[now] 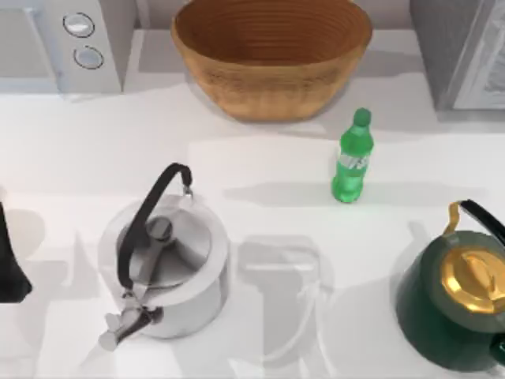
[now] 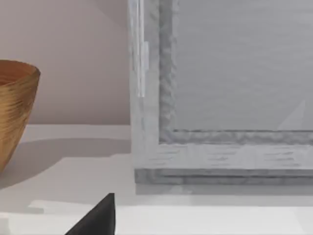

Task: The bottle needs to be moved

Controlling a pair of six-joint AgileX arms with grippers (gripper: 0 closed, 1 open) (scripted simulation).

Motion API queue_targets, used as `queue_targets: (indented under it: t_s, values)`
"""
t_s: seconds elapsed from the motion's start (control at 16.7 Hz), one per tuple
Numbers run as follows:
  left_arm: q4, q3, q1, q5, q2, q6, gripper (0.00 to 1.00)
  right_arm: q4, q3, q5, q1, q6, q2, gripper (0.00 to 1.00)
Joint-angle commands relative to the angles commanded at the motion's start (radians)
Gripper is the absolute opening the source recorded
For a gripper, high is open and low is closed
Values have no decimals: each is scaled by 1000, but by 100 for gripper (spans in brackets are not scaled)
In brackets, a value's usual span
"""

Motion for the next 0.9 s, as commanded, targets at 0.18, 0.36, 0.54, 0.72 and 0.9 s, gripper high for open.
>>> queue_targets:
  t_s: [0.18,0.36,0.54,0.72,0.9]
  values:
    - [0,0,0,0,0,0,100,6,11,-7,-1,-8,12,100]
    - [0,0,0,0,0,0,100,48,88,-60,2,-60,105,100]
    - [0,0,0,0,0,0,100,117,220,-151,25,-121,293,100]
    - [0,0,0,0,0,0,100,187,371,-254,66,-177,576,100]
    - [0,0,0,0,0,0,100,227,515,-336,113,-221,922,100]
